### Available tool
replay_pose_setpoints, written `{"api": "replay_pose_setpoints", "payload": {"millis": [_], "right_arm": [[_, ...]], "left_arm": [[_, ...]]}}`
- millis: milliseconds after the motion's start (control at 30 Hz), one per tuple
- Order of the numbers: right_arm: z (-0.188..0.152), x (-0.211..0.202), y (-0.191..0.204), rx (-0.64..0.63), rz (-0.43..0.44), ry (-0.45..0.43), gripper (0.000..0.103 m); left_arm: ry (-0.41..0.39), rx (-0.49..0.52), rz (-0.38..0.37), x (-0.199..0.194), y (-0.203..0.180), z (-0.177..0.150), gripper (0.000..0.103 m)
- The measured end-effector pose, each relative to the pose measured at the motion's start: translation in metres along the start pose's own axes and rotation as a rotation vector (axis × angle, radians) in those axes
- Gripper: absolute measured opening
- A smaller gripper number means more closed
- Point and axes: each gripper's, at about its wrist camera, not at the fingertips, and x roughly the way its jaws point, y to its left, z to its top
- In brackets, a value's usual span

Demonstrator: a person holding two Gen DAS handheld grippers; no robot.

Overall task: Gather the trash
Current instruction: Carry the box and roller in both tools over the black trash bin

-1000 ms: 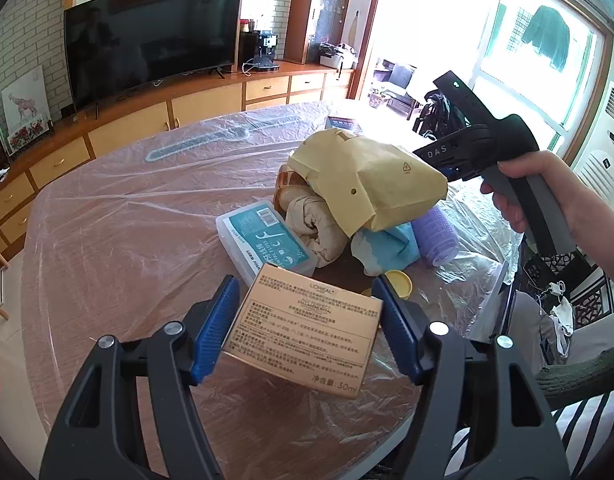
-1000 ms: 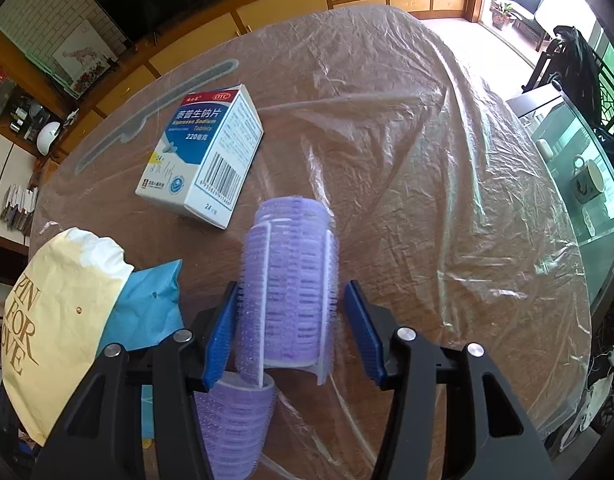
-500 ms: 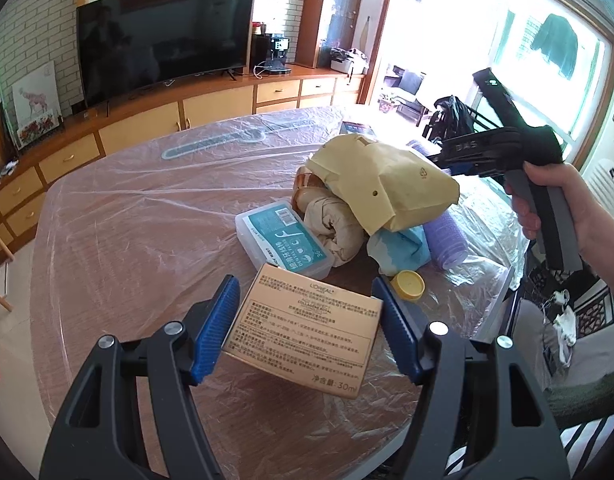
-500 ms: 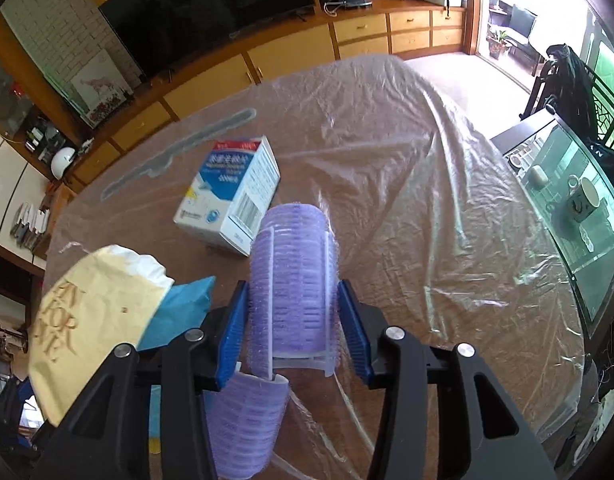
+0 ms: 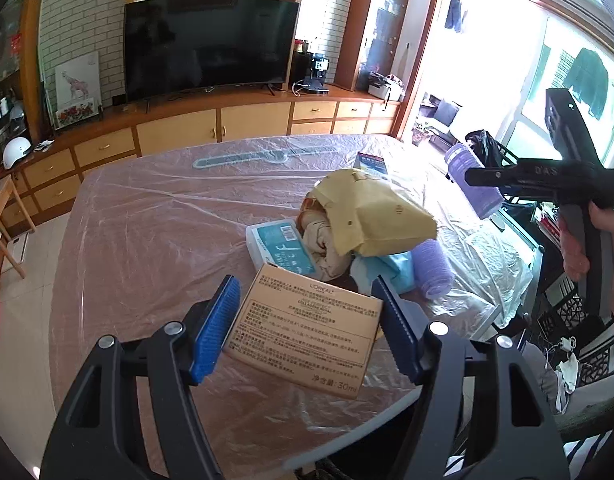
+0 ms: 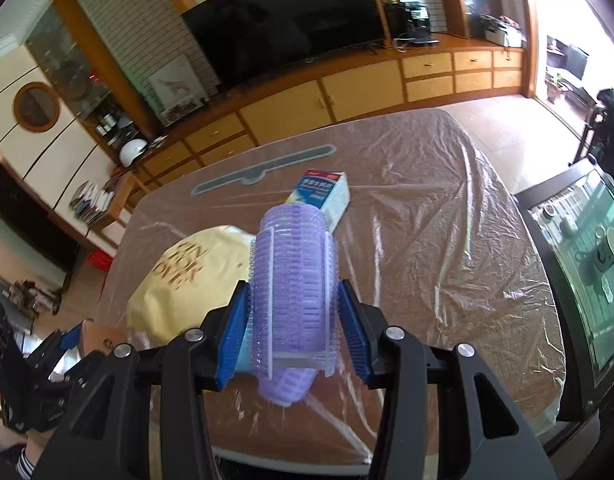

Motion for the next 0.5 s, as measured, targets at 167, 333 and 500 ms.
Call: {"api": "replay_pose_setpoints", "payload": {"millis": [167,333,500], "right_arm": [[-0.022,-0.019,0.017,-0.088,0.071,0.022,0.044],[-0.052,-0.033,0.029,-0.159,0.127,0.065,0.044],[-0.086,-0.04,0.037,-0.222,0.149,0.115,0.044]], "left_arm": [[-0.014,0.016,0.022,-0.014,-0.028,-0.008,0.069],[-0.009,0.02,0.028,-0.023,-0.049,-0.021,0.069],[0.014,0.029,0.018,-0.03,-0.071,-0.041,0.069]]}}
